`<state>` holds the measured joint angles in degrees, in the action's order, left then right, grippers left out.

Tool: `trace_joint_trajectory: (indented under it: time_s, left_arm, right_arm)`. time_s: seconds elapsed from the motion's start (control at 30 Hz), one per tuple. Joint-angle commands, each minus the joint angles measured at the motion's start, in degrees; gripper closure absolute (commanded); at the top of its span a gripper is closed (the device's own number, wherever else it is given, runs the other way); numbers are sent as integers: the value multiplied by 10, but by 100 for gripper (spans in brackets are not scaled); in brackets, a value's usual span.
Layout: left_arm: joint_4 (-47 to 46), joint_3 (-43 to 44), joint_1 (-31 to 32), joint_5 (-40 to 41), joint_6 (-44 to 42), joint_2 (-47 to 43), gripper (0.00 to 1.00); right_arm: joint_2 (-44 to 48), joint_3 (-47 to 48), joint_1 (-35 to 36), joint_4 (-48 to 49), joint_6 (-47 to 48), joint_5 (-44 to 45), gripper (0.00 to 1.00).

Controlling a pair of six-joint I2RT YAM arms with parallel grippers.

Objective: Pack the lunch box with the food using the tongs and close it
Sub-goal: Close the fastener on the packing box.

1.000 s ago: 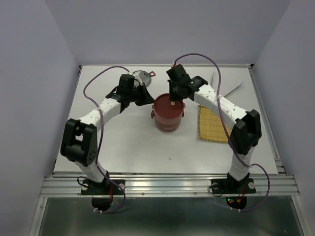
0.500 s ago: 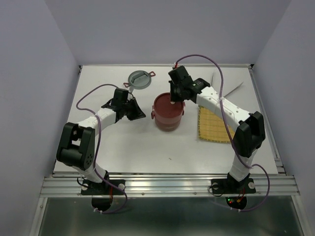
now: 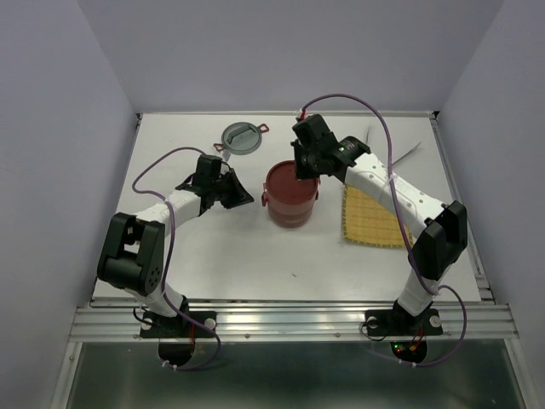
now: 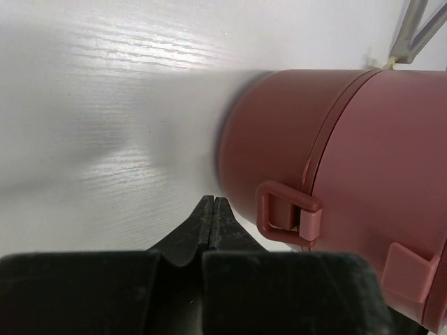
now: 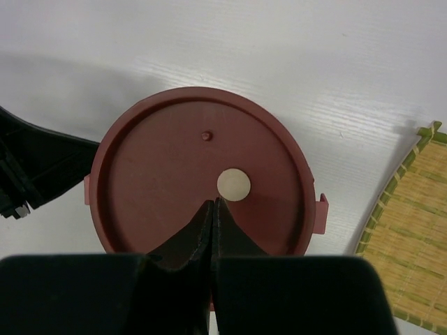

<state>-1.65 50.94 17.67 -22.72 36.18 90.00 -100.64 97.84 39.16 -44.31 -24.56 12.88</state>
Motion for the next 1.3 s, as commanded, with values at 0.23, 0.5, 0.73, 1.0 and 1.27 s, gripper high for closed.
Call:
trace_joint_trajectory:
  time_s: [0.23, 0.5, 0.73, 1.0, 1.27]
  left_arm:
    - [-34, -9, 6, -14, 8, -39, 100]
    - [-46, -22, 7, -22, 7, -44, 100]
    - [-60, -26, 2, -49, 13, -55, 100]
    - [-64, -27, 2, -69, 12, -54, 100]
    - [-64, -25, 2, -65, 14, -59, 100]
  right_arm:
    - [-21, 10, 35, -10, 20, -33, 99]
    - [-41, -25, 35, -10, -8, -8, 99]
    - [-44, -41, 35, -2, -21, -17, 99]
    - [-56, -32, 35, -3, -18, -30, 99]
    - [-51, 110, 35, -61, 13, 12, 99]
